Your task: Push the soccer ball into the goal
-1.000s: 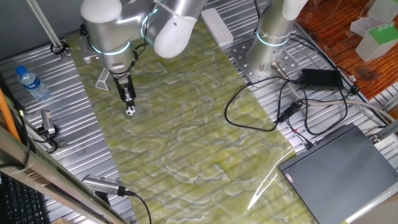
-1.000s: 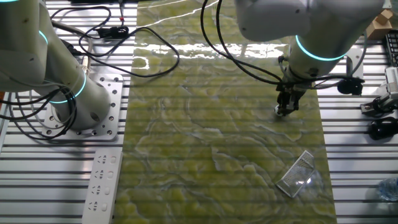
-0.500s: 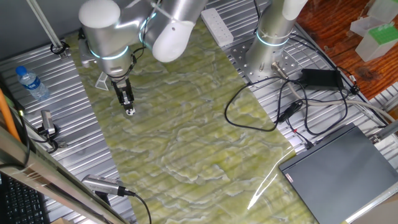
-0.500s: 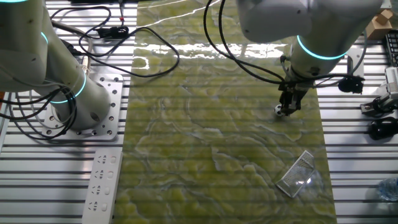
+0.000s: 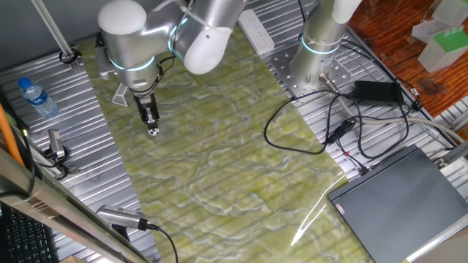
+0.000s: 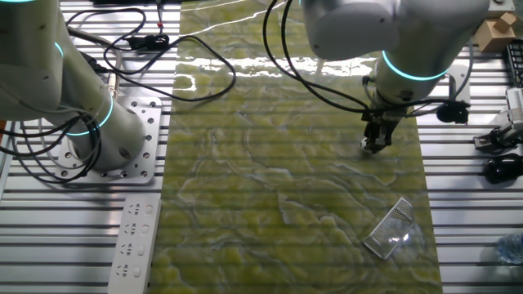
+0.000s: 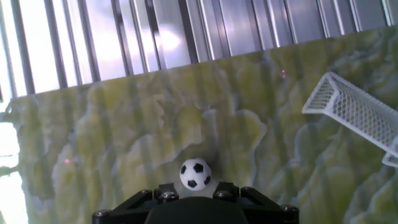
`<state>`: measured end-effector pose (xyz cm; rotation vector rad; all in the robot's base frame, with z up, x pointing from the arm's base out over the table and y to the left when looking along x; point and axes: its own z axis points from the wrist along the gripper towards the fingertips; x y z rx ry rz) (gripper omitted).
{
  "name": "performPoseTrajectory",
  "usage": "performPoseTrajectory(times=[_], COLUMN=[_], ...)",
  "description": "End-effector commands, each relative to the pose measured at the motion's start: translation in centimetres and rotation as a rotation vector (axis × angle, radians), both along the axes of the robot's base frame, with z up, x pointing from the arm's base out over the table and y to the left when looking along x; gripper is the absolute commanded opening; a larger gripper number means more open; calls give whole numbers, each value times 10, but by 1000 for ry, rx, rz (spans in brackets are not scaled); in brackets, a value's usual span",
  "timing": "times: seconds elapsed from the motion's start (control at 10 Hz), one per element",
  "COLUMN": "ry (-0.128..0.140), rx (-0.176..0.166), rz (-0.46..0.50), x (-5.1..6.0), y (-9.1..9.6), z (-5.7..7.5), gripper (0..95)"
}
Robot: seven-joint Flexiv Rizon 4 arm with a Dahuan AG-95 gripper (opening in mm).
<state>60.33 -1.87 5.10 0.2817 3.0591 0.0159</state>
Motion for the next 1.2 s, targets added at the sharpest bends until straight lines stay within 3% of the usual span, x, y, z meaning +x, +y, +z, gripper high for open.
performPoseTrajectory(times=[0.1,1.2], ry=[-6,-36], rx=[-2,-22], rz=[1,4], x=[0,-1], y=[0,0], z=[-2,-23], gripper=[380,380])
